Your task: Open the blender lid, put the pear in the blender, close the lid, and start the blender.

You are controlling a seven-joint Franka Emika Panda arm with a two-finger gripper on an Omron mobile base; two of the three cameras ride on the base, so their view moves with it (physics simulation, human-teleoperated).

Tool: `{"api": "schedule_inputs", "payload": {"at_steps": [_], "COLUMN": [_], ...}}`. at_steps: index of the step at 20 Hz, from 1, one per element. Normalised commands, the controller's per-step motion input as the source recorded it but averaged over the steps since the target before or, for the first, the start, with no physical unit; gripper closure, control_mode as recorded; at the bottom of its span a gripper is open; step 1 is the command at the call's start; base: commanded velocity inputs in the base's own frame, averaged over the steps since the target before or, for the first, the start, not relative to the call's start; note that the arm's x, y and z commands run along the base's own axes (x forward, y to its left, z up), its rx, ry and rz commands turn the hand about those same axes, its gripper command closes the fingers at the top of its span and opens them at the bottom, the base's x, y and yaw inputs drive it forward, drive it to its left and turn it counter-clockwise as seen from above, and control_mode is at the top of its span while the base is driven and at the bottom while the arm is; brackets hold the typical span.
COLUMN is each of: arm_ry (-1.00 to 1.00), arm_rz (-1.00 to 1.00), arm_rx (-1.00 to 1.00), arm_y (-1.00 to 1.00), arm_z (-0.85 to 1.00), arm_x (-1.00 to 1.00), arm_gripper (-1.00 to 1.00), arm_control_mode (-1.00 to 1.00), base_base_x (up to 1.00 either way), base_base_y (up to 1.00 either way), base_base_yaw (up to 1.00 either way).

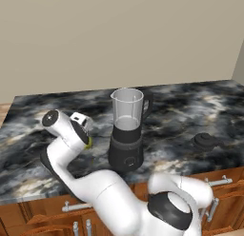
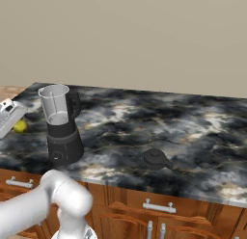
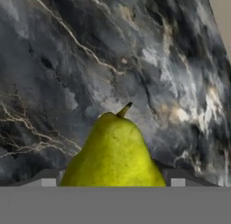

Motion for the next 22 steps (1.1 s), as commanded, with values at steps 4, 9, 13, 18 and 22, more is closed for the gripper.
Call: {"api": "schedule_inputs", "payload": {"at_steps": [4, 9, 13, 18, 22], "arm_ry": [-0.47, -0.33, -0.14, -0.04, 0.0], "arm_rz": [0.04, 0.01, 0.0, -0.03, -0.02], "arm_rx": [0.29, 0.29, 0.27, 0.22, 0.17], "arm_y": [-0.17, -0.37, -0.34, -0.29, -0.4], "arm_z": [0.89, 0.93, 1.0, 0.99, 0.62], "arm_x": [-0.35, -0.19, -0.06, 0.0, 0.0], "arm_gripper": [1.0, 1.0, 1.0, 1.0, 1.0], "arm_control_mode": [-1.0, -1.0, -1.0, -1.0, -1.0], "base_base_x": [0.0, 0.0, 0.0, 0.0, 0.0], "base_base_y": [0.0, 0.0, 0.0, 0.0, 0.0], "base_base_yaw": [0.0, 0.0, 0.0, 0.0, 0.0]}}
